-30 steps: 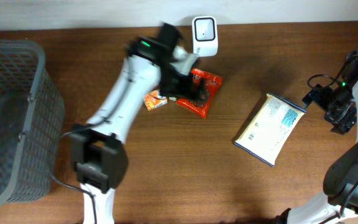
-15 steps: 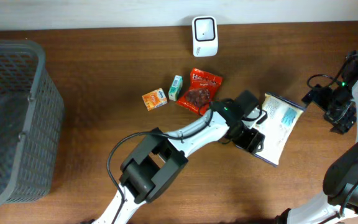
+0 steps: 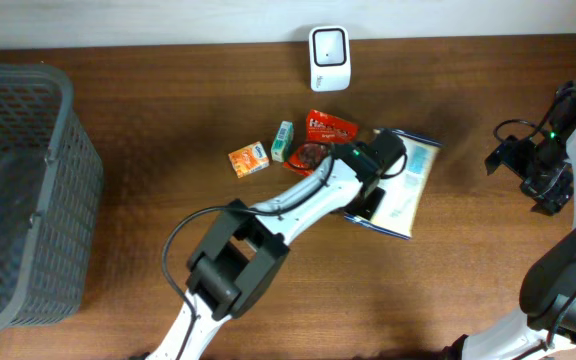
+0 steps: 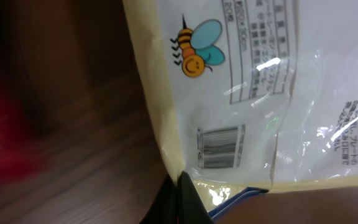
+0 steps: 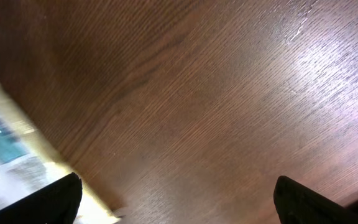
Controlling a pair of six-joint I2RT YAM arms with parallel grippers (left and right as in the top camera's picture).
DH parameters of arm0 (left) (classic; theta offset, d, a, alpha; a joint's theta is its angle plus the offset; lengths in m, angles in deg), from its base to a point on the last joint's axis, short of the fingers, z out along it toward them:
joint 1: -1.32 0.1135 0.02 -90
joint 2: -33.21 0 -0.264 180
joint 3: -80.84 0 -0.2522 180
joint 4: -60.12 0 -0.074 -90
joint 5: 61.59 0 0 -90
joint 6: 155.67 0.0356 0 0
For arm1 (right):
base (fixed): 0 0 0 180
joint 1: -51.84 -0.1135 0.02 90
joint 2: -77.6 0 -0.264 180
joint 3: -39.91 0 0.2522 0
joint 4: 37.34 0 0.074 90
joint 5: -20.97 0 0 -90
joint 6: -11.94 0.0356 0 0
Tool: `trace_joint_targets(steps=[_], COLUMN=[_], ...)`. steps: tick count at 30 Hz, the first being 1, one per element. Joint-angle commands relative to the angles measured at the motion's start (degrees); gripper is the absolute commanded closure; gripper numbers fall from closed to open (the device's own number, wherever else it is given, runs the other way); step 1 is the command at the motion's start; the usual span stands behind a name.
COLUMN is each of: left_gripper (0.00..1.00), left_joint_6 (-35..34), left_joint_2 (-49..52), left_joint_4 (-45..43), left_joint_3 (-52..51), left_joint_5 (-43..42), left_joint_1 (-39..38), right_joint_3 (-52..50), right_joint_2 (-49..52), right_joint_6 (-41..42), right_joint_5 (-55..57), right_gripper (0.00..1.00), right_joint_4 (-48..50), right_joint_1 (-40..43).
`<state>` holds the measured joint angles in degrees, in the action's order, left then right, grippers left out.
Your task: Scan the item barcode
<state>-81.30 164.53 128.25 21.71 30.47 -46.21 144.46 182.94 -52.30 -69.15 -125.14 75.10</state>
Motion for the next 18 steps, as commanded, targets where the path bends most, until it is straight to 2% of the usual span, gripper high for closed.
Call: trace_joint_targets(steps=[1,3,8,10,16,18], left_gripper=[1.00,1.00,1.00,1.00,1.00,1.00], left_joint_6=[0.26,1.05,3.76,3.74,3.69,3.69], left_joint_2=[-8.35,-11.50,-13.51,-13.51,-13.51,-13.51], left_joint_4=[3.78,5.62,5.75,5.75,5.70,3.21], left_joint_3=[1.97,1.97,1.97,1.97,1.97,1.97], left_joint_5=[26.18,41.59,68.22,72.43,76.91,85.74], left_joint_1=[1.92,3.23,5.09,5.60,6.16,6.95], right_joint_3=[-0.15,-0.15,-0.15,-0.15,-0.15,-0.15], right_joint_2=[0.17,0.17,0.17,0.17,0.17,0.17], right_joint_6=[0.68,0.70,0.70,0.70,0.70,0.70], right_joint_5=[-0.11,-0.09,-0.11,-0.11,-0.09,-0.11], right_gripper=[0.02,0.02,0.01,0.01,0.01,0.01], right_joint_4=[0.00,0.00,0.00,0.00,0.00,0.00], right_joint_1=[-0.04,-0.04,-0.04,-0.04,-0.04,-0.04])
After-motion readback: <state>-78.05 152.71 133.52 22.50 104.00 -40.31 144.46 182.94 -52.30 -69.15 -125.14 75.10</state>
